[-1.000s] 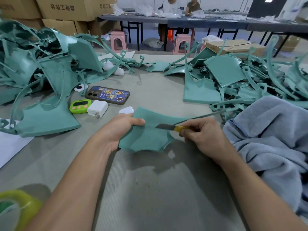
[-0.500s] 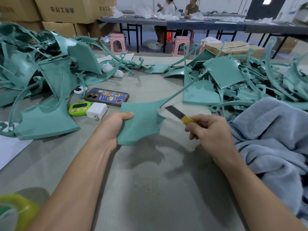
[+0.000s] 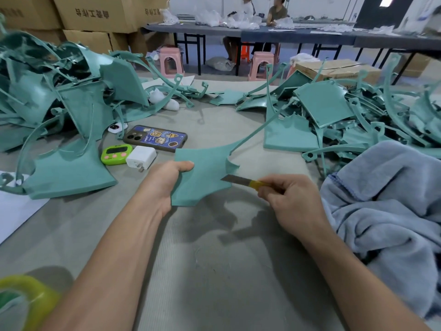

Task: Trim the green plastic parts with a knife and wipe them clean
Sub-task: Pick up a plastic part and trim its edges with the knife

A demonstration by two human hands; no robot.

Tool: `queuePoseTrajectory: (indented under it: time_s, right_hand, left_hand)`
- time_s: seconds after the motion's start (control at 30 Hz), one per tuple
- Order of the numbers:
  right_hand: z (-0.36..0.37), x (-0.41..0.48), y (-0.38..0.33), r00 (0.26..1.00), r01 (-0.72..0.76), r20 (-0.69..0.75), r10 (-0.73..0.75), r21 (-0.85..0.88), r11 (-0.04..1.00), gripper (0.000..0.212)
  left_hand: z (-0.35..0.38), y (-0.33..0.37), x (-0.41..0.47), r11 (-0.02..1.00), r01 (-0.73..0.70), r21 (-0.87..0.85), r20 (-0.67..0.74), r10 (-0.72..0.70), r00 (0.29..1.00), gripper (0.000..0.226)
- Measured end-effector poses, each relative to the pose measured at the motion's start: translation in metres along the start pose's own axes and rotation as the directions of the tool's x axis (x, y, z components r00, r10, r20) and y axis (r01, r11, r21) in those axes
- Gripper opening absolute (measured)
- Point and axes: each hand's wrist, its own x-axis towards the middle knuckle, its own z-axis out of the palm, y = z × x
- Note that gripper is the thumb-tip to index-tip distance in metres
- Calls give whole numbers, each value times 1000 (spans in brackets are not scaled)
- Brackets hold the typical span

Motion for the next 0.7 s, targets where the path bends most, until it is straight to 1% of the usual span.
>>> queuePoseTrajectory:
  time_s: [0.07, 0.2, 0.3, 0.33, 0.43, 0.47, 0.53, 0.57, 0.6, 0.67, 0.7]
  right_hand:
    - [0, 0, 1, 998, 11, -57, -10, 22, 1000, 30]
    - [0, -1, 0, 1000, 25, 3, -25, 47, 999, 28]
    - [-2, 3, 1, 996, -2, -92, 5, 27, 1000, 32]
    - [-4, 4, 1, 996, 9, -95, -5, 45, 999, 33]
    - [-3, 0, 0, 999, 34, 4, -35, 89, 995, 36]
    - [-1, 0, 1, 1000, 30, -2, -30, 74, 997, 37]
    - [1, 2, 3, 995, 13, -98, -9, 36, 999, 29]
    - [0, 4, 3, 992, 8, -130, -2, 45, 999, 24]
    - [-1, 5, 4, 992, 18, -124, -9, 68, 998, 24]
    - [-1, 3, 4, 999, 27, -34, -24, 86, 996, 35]
    - [-1, 2, 3, 1000, 15, -11, -14, 69, 998, 39]
  left_hand:
    - [-1, 1, 0, 1000, 7, 0, -2, -7, 1000, 18]
    - [-2, 1, 0, 1000, 3, 16, 11, -3, 1000, 21]
    - [0, 0, 0, 1000, -1, 19, 14, 0, 1000, 17]
    - [1, 0, 0, 1000, -1, 21, 13, 1, 1000, 17]
    - [0, -1, 1, 1000, -4, 28, 6, 3, 1000, 16]
    - [0, -1, 1, 1000, -6, 30, 1, 6, 1000, 16]
    - [0, -1, 0, 999, -12, 37, -7, 13, 1000, 15]
    - [0, -1, 0, 999, -15, 38, -7, 15, 1000, 13]
    - [0, -1, 0, 999, -16, 37, -6, 16, 1000, 13]
    - [0, -1, 0, 999, -13, 31, 1, 13, 1000, 14]
    - [0, -1, 0, 1000, -12, 27, 1, 12, 1000, 15]
